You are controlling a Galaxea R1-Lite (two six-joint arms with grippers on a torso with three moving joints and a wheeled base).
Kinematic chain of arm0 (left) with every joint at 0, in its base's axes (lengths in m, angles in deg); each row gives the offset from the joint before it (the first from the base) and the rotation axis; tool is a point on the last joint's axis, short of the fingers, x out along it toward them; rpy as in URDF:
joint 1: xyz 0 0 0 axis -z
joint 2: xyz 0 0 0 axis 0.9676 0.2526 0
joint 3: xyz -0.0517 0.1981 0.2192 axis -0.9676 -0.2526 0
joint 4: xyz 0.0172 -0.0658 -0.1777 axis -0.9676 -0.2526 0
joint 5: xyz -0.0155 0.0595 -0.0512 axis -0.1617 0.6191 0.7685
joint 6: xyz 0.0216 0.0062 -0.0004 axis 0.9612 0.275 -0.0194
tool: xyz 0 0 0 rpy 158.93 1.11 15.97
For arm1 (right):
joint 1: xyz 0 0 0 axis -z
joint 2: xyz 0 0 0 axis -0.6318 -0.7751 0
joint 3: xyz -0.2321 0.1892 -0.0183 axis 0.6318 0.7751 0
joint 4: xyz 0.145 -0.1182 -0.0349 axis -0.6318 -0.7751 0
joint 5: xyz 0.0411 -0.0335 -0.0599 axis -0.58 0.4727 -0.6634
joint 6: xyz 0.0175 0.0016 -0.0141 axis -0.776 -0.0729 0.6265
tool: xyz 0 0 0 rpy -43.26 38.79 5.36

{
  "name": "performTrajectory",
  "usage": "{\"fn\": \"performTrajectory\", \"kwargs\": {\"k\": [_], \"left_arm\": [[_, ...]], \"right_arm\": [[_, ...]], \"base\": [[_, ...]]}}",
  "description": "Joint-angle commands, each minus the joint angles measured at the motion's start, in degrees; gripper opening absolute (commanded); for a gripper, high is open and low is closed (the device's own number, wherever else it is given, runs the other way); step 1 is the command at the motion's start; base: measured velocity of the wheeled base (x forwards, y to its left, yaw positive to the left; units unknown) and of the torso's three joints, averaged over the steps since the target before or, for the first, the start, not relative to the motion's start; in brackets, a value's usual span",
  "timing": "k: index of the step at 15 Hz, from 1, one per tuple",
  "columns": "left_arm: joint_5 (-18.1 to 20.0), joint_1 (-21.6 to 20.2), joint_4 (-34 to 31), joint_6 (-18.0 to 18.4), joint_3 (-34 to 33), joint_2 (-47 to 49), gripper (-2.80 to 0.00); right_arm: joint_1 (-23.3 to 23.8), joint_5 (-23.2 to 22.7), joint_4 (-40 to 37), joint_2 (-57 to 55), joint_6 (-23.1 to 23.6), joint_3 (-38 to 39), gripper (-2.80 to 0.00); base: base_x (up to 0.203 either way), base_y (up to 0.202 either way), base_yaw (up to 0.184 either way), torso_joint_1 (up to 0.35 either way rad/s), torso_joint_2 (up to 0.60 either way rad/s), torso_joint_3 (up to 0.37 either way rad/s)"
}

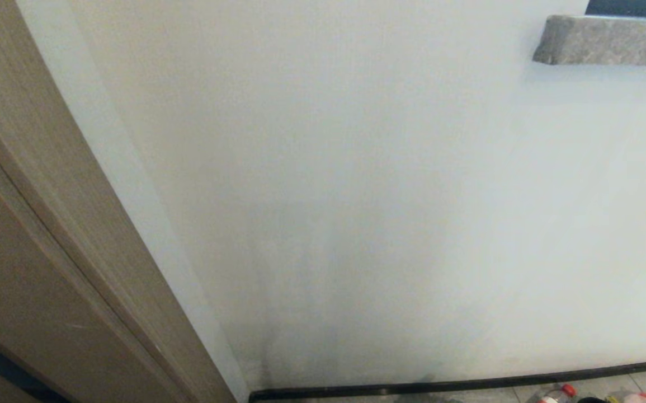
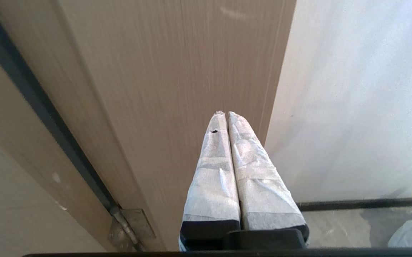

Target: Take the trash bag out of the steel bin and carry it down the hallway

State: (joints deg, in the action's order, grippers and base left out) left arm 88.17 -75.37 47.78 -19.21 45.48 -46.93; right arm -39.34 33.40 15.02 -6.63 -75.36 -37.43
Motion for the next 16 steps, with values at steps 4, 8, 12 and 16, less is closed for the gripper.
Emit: {"fn": "performTrajectory", "kwargs": {"k": [4, 8, 12, 16], "left_arm": [[0.0, -0.1, 0.0, 0.1, 0.0, -0.1, -2.80], [0.0, 0.0, 0.0, 0.1, -0.1, -0.1, -2.80], [0.0, 0.0, 0.0, 0.1, -0.1, -0.1, -2.80], [0.0, 0.0, 0.1, 0.1, 0.0, -0.1, -2.80]], "right_arm": [[0.0, -0.1, 0.0, -0.2, 0.0, 0.0, -2.80], [0.0, 0.0, 0.0, -0.2, 0.0, 0.0, -2.80], [0.0, 0.0, -0.1, -0.2, -0.1, 0.0, -2.80], [0.0, 0.0, -0.2, -0.2, 0.2, 0.0, -2.80]], "base": [[0.000, 0.000, 0.000, -0.001, 0.00, 0.153], [0.000, 0.000, 0.000, 0.001, 0.00, 0.021], [0.000, 0.000, 0.000, 0.000, 0.00, 0.000], [0.000, 0.000, 0.000, 0.000, 0.00, 0.000]]}}
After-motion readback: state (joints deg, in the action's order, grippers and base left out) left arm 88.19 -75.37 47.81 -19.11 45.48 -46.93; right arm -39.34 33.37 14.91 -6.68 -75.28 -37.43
